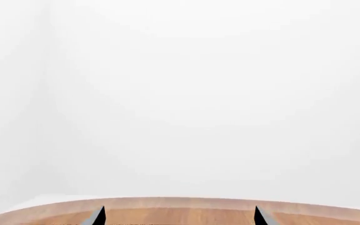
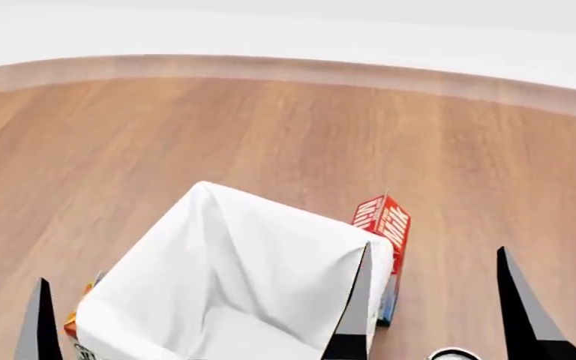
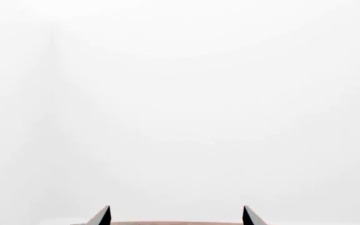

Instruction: Pick up the butter and put it in the basket.

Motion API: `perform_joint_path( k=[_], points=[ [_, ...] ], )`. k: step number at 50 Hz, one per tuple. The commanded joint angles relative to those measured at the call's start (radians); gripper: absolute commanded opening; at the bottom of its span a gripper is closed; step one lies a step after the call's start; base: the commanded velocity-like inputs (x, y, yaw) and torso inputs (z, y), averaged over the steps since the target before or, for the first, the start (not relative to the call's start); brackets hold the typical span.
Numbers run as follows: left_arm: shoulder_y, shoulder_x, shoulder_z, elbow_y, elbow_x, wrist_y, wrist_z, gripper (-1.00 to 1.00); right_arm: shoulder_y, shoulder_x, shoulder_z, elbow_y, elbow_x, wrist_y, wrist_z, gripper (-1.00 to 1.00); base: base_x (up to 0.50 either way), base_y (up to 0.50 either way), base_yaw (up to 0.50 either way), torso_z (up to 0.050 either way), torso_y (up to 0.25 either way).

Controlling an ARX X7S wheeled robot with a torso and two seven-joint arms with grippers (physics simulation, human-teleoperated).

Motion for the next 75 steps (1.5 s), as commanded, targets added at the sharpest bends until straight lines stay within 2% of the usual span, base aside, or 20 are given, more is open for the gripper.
perform_joint_path(
  k=[1,12,39,52,59,64,68,69,75],
  points=[
    [-0.008,0.028,-0.03,-0.05,0.021,0.023,0.021,1.0,0.008,-0.013,0.017,0.045,-0.026,-0.043,-0.037,1.0,0.0,0.0,0.5,0.0,0.0],
    [-0.012,0.024,-0.029,-0.053,0.007,0.028,0.015,1.0,0.022,-0.001,0.007,0.04,-0.006,-0.025,-0.022,1.0,0.0,0.01,0.3,0.0,0.0],
    [-0.017,0.006,-0.026,-0.041,-0.026,0.008,-0.002,1.0,0.029,0.029,-0.003,0.041,0.007,-0.022,0.013,1.0,0.0,0.0,0.0,0.048,-0.005],
    [-0.018,-0.02,-0.082,0.02,-0.084,-0.027,-0.021,1.0,0.049,0.012,-0.109,0.027,-0.04,0.033,0.042,1.0,0.0,0.0,0.0,0.015,-0.011],
    [-0.018,-0.033,-0.105,0.052,-0.118,-0.049,-0.029,1.0,0.006,-0.008,-0.179,0.079,-0.079,-0.035,0.048,1.0,0.0,0.0,0.0,0.0,0.0],
    [-0.021,-0.02,-0.095,-0.02,-0.126,-0.023,-0.027,1.0,-0.019,-0.003,-0.19,0.101,-0.083,-0.07,0.051,1.0,0.0,0.0,0.0,0.0,0.0],
    [-0.021,0.014,-0.105,-0.143,-0.154,0.056,-0.011,1.0,0.01,0.019,-0.181,0.055,-0.075,-0.009,0.048,1.0,0.0,0.0,0.0,0.0,0.0],
    [-0.037,0.022,-0.083,-0.221,-0.116,0.08,-0.01,1.0,0.024,0.026,-0.17,0.047,-0.065,0.005,0.044,1.0,0.0,0.0,0.0,0.0,0.0],
    [-0.028,0.058,-0.072,-0.435,-0.112,0.168,0.012,1.0,0.046,0.039,-0.149,0.044,-0.043,0.012,0.04,1.0,0.0,0.0,0.0,0.0,0.0]
  ],
)
